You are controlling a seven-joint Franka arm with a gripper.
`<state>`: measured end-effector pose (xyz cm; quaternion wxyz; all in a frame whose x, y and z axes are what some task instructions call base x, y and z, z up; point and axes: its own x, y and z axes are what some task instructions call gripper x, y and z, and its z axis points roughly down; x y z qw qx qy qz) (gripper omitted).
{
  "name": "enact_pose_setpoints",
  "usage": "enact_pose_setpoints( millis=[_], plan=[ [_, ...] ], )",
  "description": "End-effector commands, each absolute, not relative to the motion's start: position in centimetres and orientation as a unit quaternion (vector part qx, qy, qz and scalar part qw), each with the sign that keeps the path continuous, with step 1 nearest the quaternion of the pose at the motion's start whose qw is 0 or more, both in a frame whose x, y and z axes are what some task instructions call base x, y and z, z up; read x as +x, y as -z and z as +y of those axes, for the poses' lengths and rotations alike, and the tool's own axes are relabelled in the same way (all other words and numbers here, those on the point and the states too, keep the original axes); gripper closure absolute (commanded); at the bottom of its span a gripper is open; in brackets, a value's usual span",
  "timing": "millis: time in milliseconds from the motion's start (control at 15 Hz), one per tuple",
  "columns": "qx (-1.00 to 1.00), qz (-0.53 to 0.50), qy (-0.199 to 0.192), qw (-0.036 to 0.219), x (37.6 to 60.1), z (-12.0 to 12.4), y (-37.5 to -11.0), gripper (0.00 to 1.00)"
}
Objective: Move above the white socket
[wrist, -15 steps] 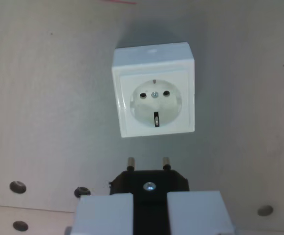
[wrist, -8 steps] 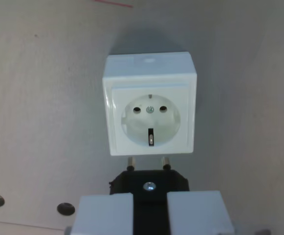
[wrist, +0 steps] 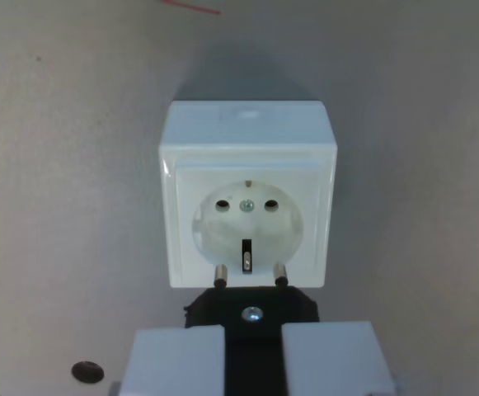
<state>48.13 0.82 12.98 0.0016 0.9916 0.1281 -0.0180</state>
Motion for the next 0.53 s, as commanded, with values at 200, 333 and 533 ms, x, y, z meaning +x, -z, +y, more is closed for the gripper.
enact_pose_setpoints(
  millis=[200, 333, 533],
  plan=[
    [0.986, 0.158, -0.044, 0.011, 47.37, 0.18, -11.69, 1.00],
    [0.986, 0.158, -0.044, 0.011, 47.31, 0.15, -11.47, 1.00],
    [0.987, 0.154, -0.043, 0.011, 47.24, 0.11, -11.26, 1.00]
  ],
)
